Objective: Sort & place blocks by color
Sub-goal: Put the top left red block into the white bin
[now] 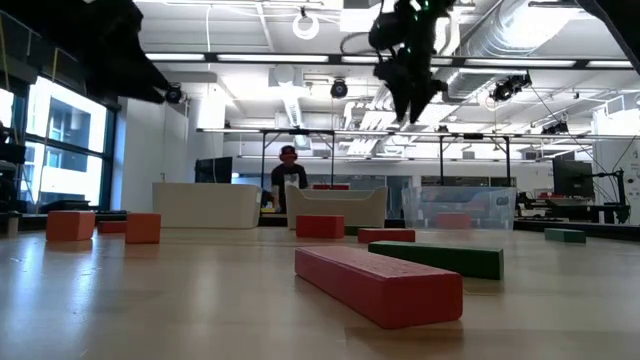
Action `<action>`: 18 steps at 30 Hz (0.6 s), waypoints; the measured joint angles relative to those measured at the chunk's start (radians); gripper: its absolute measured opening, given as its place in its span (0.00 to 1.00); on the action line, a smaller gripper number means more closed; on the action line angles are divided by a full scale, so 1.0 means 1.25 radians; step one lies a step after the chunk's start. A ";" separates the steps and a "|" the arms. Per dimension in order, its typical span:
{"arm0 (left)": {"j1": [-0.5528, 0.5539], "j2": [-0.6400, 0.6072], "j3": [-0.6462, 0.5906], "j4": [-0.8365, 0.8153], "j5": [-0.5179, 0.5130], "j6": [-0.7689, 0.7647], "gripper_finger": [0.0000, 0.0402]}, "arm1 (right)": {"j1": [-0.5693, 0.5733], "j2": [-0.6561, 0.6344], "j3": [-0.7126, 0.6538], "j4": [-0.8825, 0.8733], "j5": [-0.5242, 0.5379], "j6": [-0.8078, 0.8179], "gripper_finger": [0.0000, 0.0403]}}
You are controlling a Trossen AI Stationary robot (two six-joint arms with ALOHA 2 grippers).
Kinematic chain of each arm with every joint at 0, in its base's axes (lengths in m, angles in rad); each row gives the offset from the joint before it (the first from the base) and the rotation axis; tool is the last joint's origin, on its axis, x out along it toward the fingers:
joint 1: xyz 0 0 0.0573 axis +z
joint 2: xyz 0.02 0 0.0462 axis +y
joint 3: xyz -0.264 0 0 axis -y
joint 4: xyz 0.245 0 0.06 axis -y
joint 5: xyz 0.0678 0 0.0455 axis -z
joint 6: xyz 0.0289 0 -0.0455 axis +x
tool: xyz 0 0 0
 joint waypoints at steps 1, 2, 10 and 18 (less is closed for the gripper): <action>0.000 0.013 0.002 -0.005 0.000 -0.002 0.48 | 0.010 0.000 0.018 -0.005 0.000 0.000 0.47; 0.000 0.025 0.002 -0.008 -0.001 -0.008 0.48 | 0.021 0.000 0.035 -0.012 0.000 0.000 0.47; 0.035 0.102 0.002 -0.048 0.003 -0.084 0.48 | 0.102 0.000 0.162 -0.066 0.000 0.021 0.47; 0.152 0.170 0.003 -0.068 0.101 -0.105 0.48 | 0.170 -0.001 0.260 -0.091 0.001 0.039 0.47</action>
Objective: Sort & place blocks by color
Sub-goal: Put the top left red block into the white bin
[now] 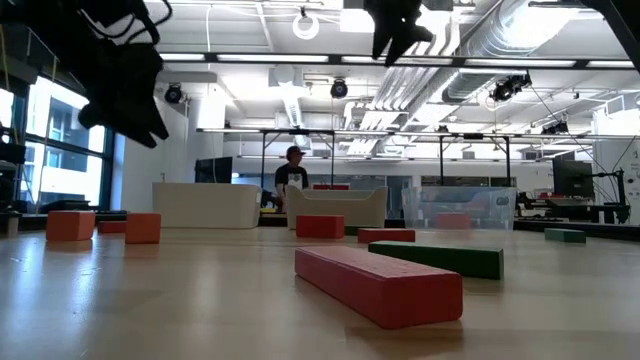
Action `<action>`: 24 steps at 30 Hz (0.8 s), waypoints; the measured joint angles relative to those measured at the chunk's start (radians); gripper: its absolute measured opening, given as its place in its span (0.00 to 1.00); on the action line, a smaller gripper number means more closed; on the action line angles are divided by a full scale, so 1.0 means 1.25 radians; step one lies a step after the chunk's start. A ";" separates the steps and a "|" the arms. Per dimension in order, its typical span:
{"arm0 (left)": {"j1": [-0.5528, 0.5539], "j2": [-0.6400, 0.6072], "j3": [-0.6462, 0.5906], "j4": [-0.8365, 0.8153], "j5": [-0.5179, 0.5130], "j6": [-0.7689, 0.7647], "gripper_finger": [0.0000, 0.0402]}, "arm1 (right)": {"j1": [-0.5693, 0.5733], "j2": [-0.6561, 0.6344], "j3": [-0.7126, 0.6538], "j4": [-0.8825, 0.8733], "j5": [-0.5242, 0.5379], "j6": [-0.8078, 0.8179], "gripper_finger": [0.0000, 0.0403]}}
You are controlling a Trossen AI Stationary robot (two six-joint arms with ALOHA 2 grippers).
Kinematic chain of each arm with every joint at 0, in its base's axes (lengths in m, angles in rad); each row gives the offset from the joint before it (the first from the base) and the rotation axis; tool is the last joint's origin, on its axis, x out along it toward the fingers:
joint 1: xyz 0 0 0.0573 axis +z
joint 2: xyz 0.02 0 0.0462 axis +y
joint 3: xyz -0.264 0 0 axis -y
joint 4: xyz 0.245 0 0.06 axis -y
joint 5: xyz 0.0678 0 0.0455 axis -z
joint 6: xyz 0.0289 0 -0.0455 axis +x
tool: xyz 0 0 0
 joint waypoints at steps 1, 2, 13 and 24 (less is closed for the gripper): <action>0.016 0.009 0.000 -0.005 0.009 0.000 0.48 | 0.007 0.000 0.008 -0.001 0.000 0.001 0.47; 0.032 0.018 0.000 -0.008 0.016 0.000 0.48 | 0.014 0.000 0.009 0.002 0.000 0.001 0.47; 0.158 0.136 0.000 -0.010 0.069 0.028 0.48 | 0.059 -0.007 -0.003 -0.022 0.084 0.001 0.47; 0.194 0.262 0.000 -0.010 0.072 0.064 0.48 | 0.060 -0.007 -0.003 -0.022 0.084 0.003 0.47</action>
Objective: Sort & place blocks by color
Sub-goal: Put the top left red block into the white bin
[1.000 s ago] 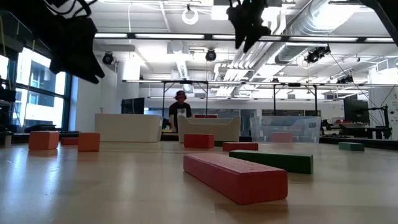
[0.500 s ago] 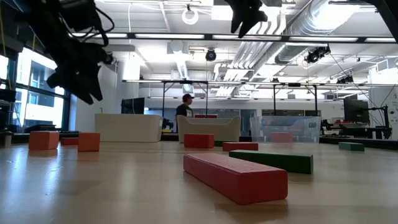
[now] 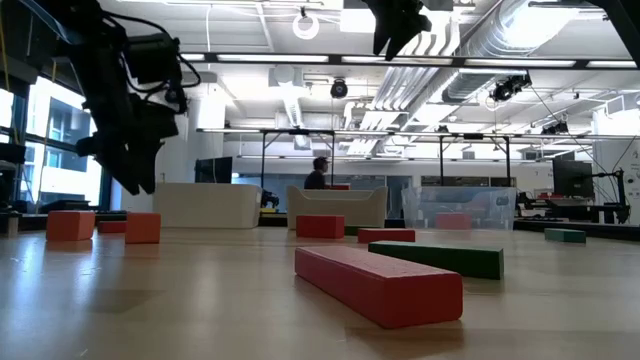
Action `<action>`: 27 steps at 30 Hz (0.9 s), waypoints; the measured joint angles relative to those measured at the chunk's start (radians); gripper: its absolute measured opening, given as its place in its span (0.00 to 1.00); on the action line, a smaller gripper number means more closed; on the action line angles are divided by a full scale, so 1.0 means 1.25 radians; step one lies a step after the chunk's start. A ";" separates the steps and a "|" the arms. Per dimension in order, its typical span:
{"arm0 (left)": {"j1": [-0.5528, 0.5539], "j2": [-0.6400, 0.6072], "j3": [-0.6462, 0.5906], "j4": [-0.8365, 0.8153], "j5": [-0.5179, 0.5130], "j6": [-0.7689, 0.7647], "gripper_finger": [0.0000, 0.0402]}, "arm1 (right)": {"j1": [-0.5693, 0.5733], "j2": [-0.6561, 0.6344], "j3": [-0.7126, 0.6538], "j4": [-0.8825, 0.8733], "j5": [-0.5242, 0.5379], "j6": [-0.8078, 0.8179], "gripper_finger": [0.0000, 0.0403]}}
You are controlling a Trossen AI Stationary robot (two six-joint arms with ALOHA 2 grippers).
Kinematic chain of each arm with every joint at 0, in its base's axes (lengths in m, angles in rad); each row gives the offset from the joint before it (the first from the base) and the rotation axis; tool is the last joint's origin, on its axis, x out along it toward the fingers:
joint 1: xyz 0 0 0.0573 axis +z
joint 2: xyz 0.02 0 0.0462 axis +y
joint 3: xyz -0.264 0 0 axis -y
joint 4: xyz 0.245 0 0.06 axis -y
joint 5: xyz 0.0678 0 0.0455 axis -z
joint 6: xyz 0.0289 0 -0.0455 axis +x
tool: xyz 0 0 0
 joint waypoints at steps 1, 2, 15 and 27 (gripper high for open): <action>0.000 0.012 0.000 0.000 0.000 0.000 0.48 | 0.000 0.000 0.000 0.000 0.000 0.000 0.47; 0.000 0.024 0.000 0.000 0.000 0.000 0.48 | 0.000 0.000 0.000 0.000 0.000 0.000 0.47; 0.000 0.143 0.000 0.002 0.000 0.016 0.48 | 0.000 0.000 -0.001 0.000 0.000 0.000 0.47; 0.000 0.233 0.002 0.019 -0.002 0.028 0.48 | 0.000 0.000 -0.001 0.000 0.000 -0.002 0.47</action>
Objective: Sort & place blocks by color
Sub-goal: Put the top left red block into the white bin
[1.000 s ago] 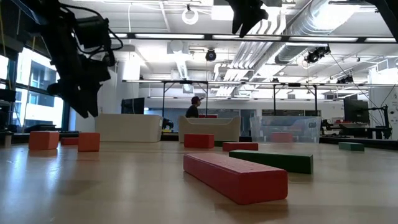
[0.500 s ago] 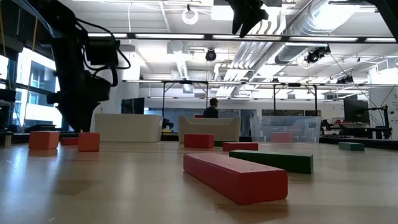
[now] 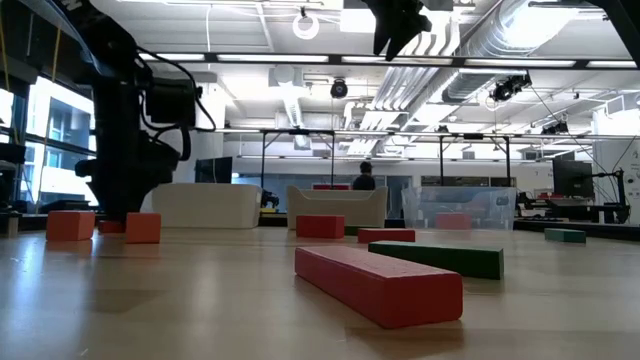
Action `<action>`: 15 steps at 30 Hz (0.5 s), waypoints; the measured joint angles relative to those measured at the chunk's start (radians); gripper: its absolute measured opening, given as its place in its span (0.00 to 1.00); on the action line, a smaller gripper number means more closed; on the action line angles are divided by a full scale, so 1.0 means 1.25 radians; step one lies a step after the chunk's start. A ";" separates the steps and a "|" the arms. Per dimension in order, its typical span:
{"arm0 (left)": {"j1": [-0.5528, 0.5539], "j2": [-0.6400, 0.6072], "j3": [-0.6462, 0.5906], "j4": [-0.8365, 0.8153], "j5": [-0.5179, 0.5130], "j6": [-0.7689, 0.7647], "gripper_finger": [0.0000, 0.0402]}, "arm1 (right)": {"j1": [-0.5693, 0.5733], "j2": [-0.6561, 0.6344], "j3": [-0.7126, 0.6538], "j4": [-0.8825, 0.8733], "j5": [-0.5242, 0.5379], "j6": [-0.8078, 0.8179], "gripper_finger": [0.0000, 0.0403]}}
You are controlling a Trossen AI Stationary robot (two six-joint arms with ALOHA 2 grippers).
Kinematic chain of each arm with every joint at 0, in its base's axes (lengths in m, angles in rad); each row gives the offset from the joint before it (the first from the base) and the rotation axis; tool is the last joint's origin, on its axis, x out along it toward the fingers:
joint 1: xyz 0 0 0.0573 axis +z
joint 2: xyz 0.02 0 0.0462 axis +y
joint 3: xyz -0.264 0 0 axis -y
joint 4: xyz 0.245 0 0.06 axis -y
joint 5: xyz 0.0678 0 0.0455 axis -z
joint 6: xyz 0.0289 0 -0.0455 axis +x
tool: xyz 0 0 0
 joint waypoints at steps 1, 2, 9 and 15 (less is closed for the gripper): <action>0.000 0.009 0.001 0.001 0.000 0.001 0.48 | 0.000 0.000 0.000 0.000 0.002 0.000 0.47; -0.001 0.015 0.001 0.002 0.000 0.001 0.48 | 0.000 0.000 0.000 0.000 0.007 0.000 0.47; -0.001 0.026 0.001 0.008 0.006 0.015 0.42 | 0.000 0.000 0.000 0.000 0.020 0.002 0.47; -0.001 0.026 0.002 0.011 0.020 0.041 0.23 | 0.000 0.000 0.000 0.000 0.020 0.015 0.47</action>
